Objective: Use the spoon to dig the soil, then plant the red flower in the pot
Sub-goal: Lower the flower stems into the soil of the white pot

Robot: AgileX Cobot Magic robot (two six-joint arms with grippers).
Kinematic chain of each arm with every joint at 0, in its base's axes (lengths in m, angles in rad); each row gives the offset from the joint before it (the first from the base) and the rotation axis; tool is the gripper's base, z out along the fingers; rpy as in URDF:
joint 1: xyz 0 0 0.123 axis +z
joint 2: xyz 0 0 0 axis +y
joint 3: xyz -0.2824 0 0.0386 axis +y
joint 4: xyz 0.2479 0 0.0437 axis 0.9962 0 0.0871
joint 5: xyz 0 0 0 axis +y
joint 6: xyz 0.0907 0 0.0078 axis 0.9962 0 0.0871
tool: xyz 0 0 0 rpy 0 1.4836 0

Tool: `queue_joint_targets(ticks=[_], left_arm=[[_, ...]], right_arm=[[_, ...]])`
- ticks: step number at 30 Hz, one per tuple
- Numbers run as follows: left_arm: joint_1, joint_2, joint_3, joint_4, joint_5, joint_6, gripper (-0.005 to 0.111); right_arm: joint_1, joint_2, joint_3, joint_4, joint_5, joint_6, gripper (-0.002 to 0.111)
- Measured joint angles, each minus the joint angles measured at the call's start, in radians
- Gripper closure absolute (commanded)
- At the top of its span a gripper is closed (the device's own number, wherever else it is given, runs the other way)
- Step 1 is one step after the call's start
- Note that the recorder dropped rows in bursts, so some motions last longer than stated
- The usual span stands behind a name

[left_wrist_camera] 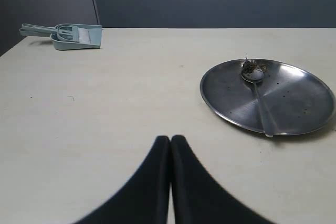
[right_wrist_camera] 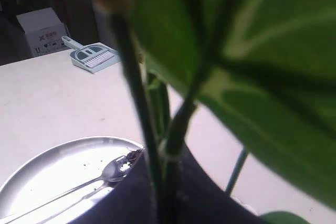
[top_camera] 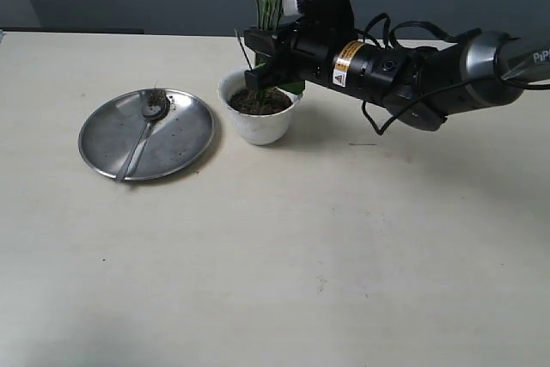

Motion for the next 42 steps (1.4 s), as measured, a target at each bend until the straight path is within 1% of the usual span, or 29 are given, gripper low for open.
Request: queue_joint_targets(ticks=[17,25,29,42], left_arm=[[0.0,0.0,0.0,0.0,0.0,0.0,0.106],[0.0,0.0,0.0,0.0,0.0,0.006,0.106],[0.0,0.0,0.0,0.0,0.0,0.006,0.106],[0.0,0.0,0.0,0.0,0.0,0.006,0.106]], right_arm=[[0.0,0.033,-0.004,0.004,-0.011,-0.001,0.109],[0.0,0.041,-0.01,0.05,-0.017,-0.069,0.109],[0.0,0.043,-0.028,0.056,0.008,-0.087,0.109],[-0.008,0.068,-0.04,0.07,-0.015,-0.082,0.109]])
